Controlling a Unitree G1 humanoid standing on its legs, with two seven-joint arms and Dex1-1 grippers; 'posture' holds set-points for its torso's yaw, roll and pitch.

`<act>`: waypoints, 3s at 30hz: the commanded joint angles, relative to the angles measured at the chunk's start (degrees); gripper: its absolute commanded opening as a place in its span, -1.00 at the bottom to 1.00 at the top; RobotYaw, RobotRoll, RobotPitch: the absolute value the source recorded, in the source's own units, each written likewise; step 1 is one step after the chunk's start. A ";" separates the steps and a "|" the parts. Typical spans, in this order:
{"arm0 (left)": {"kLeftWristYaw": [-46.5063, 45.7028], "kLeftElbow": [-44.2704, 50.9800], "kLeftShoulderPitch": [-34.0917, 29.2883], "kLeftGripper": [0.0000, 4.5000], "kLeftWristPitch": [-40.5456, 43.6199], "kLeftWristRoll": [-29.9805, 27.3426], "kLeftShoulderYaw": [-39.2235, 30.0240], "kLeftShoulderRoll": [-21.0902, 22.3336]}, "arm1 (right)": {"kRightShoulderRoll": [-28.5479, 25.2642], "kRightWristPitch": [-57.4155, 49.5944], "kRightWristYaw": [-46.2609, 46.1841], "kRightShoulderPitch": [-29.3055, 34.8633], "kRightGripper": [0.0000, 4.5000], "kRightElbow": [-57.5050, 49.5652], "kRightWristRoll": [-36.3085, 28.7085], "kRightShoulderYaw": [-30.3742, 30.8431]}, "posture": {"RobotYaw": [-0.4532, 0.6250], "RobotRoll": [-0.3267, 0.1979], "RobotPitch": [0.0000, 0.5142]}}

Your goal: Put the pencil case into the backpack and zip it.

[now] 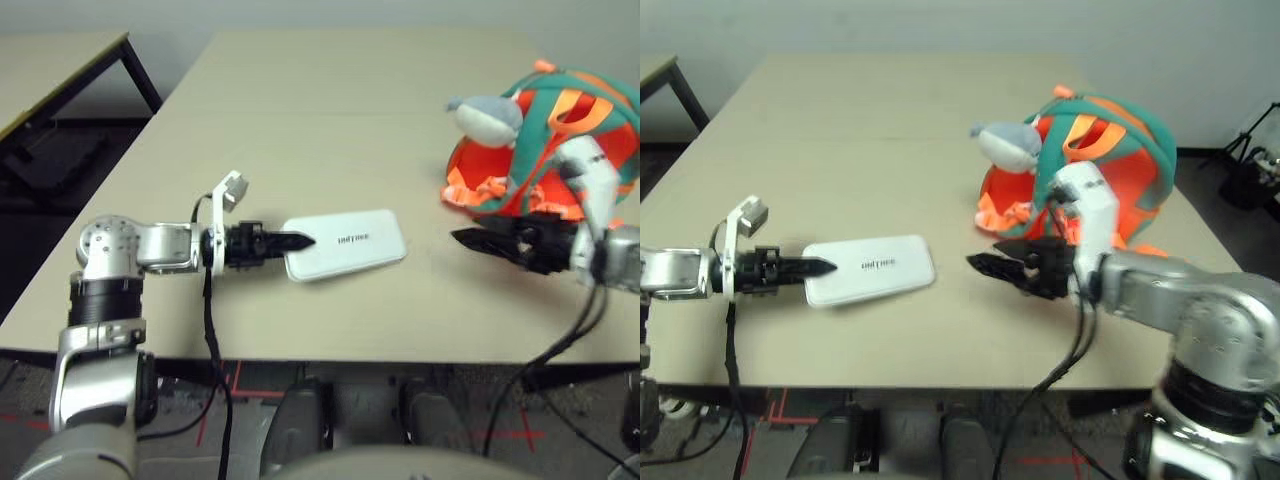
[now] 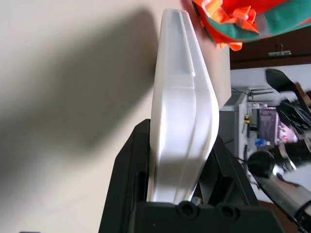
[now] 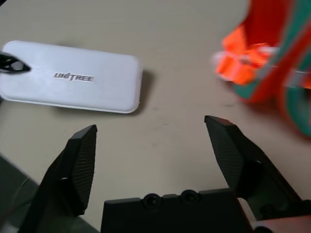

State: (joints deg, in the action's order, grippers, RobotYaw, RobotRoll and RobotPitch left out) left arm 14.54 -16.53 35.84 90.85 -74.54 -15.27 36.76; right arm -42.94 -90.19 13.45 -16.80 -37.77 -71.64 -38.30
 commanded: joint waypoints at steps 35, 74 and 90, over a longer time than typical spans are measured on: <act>22.11 -0.78 14.12 -0.37 1.60 18.24 -4.84 5.48 | 19.60 45.68 -13.40 -11.15 1.00 24.05 50.95 30.96 | -0.16 0.25 -0.77; 16.59 -3.28 13.23 -0.37 -0.82 15.27 -5.00 0.43 | -1.48 -2.30 12.83 -16.71 -0.93 3.48 19.34 5.45 | -0.42 0.25 -0.72; 26.93 -11.72 18.39 -0.37 -6.00 23.61 2.27 1.83 | -31.56 20.80 -11.02 15.22 -0.93 3.77 -41.14 -11.15 | -0.63 0.25 -0.68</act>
State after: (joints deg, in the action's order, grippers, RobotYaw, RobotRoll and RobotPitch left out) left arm 39.91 -27.49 53.29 85.91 -52.00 -13.83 37.95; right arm -73.24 -74.28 3.42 -2.55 -32.28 -106.95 -45.91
